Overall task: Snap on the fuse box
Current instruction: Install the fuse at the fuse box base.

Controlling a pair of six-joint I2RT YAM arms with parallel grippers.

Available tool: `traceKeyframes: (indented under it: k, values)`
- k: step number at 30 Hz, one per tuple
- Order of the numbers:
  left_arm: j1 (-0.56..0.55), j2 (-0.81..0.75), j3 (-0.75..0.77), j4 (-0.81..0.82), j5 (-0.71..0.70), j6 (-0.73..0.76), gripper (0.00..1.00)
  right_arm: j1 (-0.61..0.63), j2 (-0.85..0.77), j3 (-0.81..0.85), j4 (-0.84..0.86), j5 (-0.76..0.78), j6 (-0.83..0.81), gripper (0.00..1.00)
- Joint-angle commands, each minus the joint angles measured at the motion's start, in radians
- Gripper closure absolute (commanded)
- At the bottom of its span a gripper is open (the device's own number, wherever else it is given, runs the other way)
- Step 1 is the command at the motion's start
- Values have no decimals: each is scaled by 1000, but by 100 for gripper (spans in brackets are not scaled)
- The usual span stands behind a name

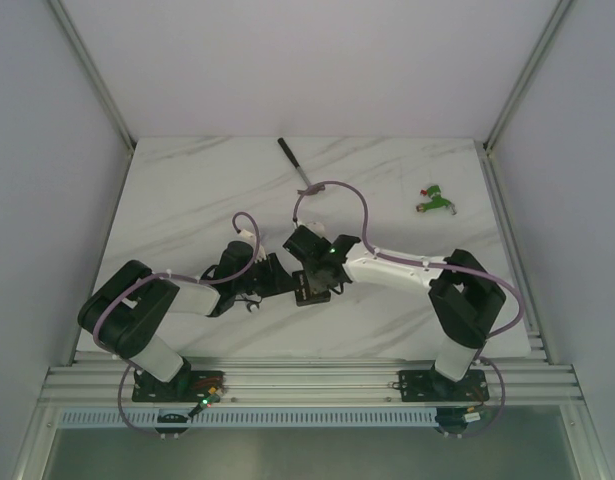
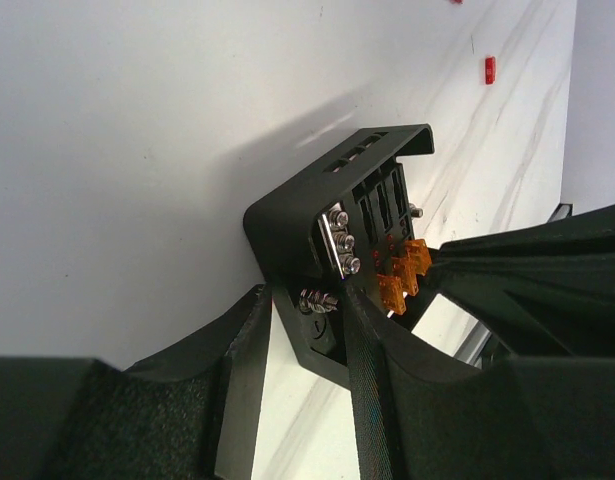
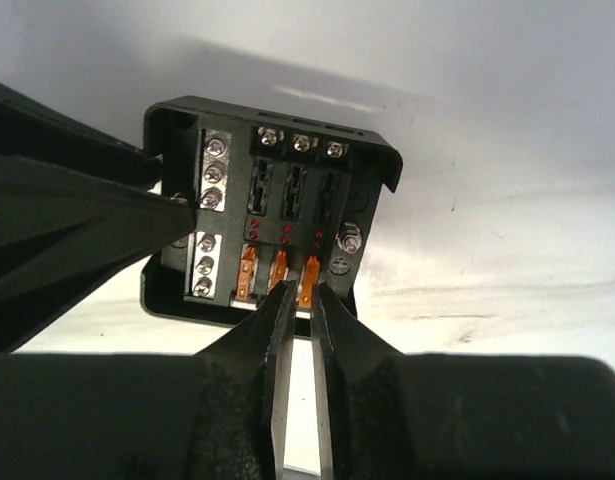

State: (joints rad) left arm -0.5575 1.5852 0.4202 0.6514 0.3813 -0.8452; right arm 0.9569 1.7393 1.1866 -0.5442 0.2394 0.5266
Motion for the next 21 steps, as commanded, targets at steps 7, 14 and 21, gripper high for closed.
traceKeyframes:
  k: [7,14,21]
  values:
    - [-4,8,16,14,9,-1,56,11,-55,34,-38,-49,47,75]
    - [-4,7,16,16,11,-2,56,6,-51,-18,-47,-22,104,82]
    - [-4,6,16,16,11,-2,56,0,-36,-24,-45,-15,108,86]
